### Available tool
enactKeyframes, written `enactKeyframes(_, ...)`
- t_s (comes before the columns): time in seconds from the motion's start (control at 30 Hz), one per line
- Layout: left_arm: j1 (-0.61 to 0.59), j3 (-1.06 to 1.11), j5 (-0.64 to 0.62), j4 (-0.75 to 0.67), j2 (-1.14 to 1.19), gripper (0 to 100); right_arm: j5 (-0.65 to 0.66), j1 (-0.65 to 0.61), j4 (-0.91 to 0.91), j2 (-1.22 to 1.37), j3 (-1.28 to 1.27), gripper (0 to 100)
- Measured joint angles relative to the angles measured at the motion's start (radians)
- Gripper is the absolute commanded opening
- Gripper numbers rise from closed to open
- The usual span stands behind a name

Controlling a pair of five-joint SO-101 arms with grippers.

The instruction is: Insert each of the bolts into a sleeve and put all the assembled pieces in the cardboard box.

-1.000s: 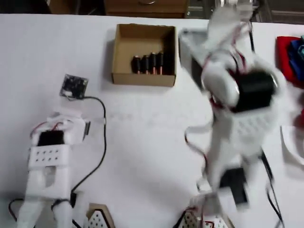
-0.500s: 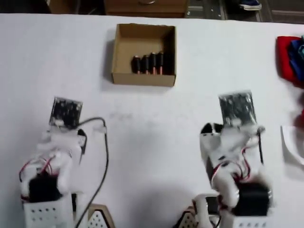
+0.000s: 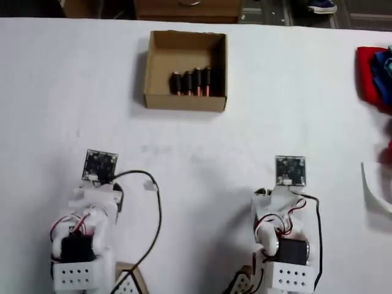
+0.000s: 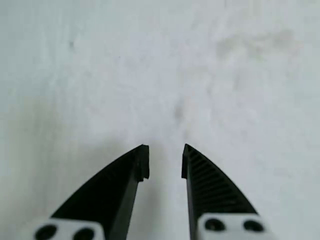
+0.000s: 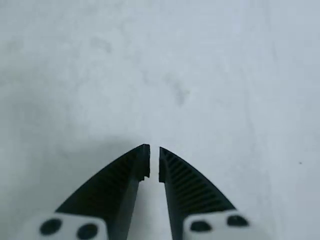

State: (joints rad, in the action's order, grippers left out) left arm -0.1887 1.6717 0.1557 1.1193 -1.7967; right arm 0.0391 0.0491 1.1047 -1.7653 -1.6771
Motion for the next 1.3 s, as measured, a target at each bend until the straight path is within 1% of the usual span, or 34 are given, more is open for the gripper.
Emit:
enactKeyframes(0.1,0.055,0.000,-0.021,0.012,0.000,13,-0.021,-0.006,0.018,0.000,-0.006,2.0)
enactKeyframes(0.2,0.097,0.000,-0.006,0.044,0.000,13,0.014,-0.020,0.080,0.000,-0.006,2.0)
enactKeyframes(0.3,0.101,0.000,-0.008,0.100,0.000,13,0.063,-0.021,0.132,0.000,-0.006,2.0)
enactKeyframes(0.43,0.104,0.000,-0.041,0.157,0.000,13,0.078,-0.021,0.143,0.000,-0.006,2.0)
enactKeyframes(1.3,0.104,0.000,-0.044,0.161,0.000,13,0.084,-0.021,0.146,0.000,-0.008,2.0)
